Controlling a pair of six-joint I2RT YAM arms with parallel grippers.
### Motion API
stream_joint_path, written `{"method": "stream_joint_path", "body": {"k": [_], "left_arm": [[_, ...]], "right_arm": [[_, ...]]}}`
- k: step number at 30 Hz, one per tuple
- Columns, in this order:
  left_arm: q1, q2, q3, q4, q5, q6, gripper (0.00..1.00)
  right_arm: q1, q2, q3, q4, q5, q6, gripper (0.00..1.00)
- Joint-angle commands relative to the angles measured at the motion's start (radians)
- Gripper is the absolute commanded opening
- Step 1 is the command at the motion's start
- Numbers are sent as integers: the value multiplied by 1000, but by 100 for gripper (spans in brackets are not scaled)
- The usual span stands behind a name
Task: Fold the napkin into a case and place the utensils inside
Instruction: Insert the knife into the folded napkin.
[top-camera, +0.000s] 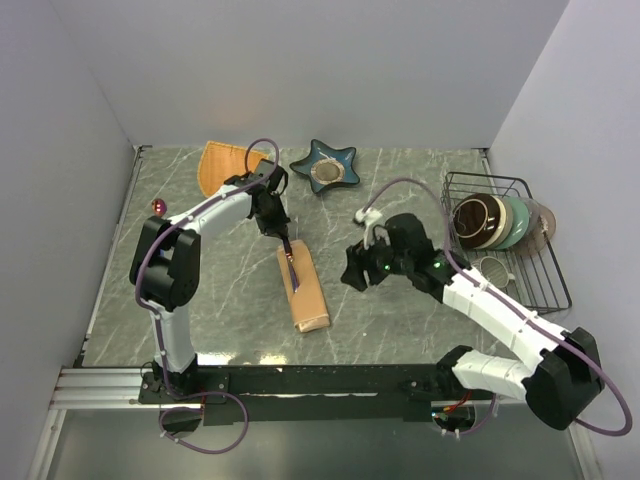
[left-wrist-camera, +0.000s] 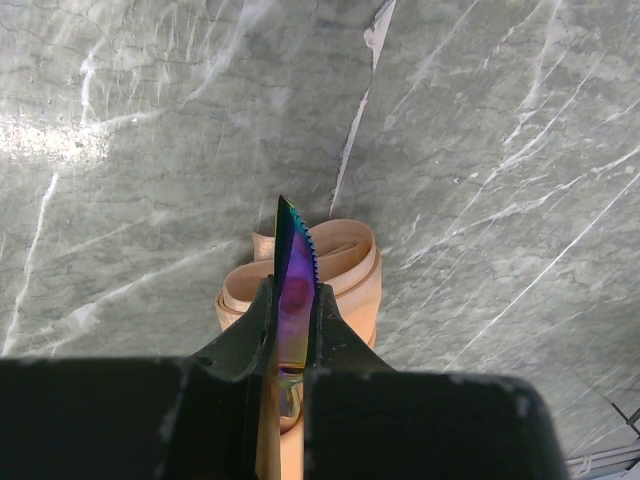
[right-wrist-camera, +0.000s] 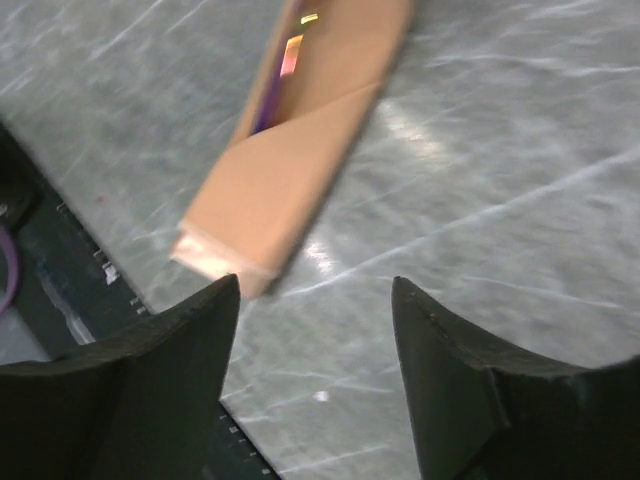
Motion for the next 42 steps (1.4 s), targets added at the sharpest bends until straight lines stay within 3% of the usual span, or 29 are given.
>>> {"method": "stream_joint_path", "body": {"k": [1, 5, 9, 15, 29, 42], "left_arm": [[-6, 3, 57, -25, 26, -24, 1], [-6, 17, 66, -28, 40, -27, 1], [-4, 25, 65, -28, 48, -41, 1], [-6, 22, 66, -31, 54, -52, 1], [-12, 43, 66, -31, 84, -64, 1], [-35, 45, 48, -28, 81, -72, 1]], "right_arm": [[129, -54, -47, 56, -17, -155, 56], [336, -68, -123, 163, 81, -333, 36], [488, -32, -209, 306, 196, -515, 29], [637, 127, -230, 467, 308, -652, 23], [768, 300, -315, 618, 356, -854, 17], [768, 426, -267, 642, 408, -865, 15]]}}
